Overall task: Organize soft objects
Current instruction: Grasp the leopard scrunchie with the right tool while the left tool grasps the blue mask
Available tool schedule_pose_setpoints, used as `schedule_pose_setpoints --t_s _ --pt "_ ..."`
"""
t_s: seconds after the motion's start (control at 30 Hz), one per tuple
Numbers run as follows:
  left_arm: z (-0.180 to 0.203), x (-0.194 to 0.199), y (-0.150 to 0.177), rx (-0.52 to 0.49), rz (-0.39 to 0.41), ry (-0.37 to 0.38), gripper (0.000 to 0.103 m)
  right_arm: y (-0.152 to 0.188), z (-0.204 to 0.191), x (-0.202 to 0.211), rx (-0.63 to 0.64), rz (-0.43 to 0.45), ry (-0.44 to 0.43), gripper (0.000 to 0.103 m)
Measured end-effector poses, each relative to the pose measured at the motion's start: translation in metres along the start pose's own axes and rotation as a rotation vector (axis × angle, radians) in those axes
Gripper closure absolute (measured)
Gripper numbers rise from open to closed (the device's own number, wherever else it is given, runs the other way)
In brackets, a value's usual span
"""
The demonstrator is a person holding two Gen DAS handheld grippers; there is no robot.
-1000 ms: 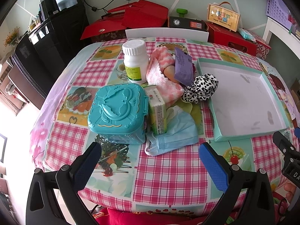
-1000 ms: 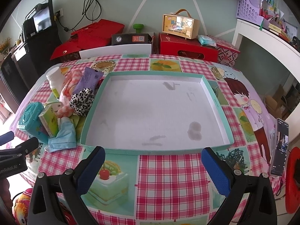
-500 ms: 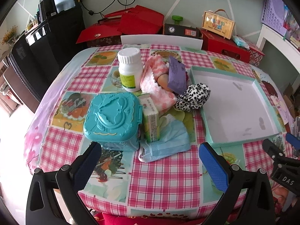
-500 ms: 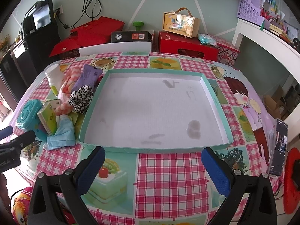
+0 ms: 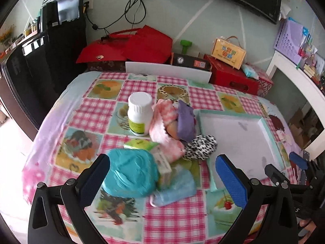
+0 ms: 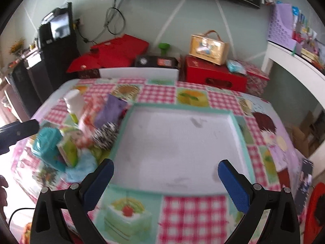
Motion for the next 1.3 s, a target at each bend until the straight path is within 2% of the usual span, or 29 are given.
schedule_pose_setpoints --t_s 0.17,0.3,0.37,0.63,0.83,0.93,1.13,1.3 --pt "-0.008 -0.02 -0.02 -0.015 -0.1 -0.009 0.0 -0.015 -0.02 -0.016 0.039 0.002 -0.069 0.0" --pt "-0.008 -0.032 -0.028 -0.055 -0.152 0.04 0.0 -0.021 -0.032 -0.034 0.064 -0.026 -0.13 0.0" --pt "-0.009 -0.04 -0.034 -0.064 -0.192 0.037 0.0 -0.021 -0.036 -0.041 0.066 -0.037 -0.156 0.0" --pt "-0.017 -0.055 -0.031 -0.027 -0.242 0.031 0.0 -0.024 -0.056 -0.073 0.136 -0.087 -0.217 0.0" --pt "-0.018 -0.031 -0.009 0.052 -0.148 0.015 0.0 -0.024 -0.061 -0.088 0.161 -0.094 -0.235 0.0" --pt "-0.006 -0.026 0.002 0.031 -0.131 -0.002 0.0 -0.026 -0.058 -0.091 0.165 -0.102 -0.246 0.0" --pt "0.021 -0.018 0.02 0.003 -0.069 -0.01 0.0 -0.034 -0.043 -0.091 0.105 -0.1 -0.289 0.011" --pt "0.032 -0.026 0.037 0.034 -0.085 -0.014 0.013 -0.041 -0.038 -0.088 0.083 -0.078 -0.341 0.016"
Point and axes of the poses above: each gripper's, at about its wrist camera, not at the fingertips, and x roughly against the way its jaws point, z to its right, y to its underside, the point moved 1 cm from there along -x, roughly the way its jaws point, and after that the axes turned 1 degree about -z, right-handed, at the moved point
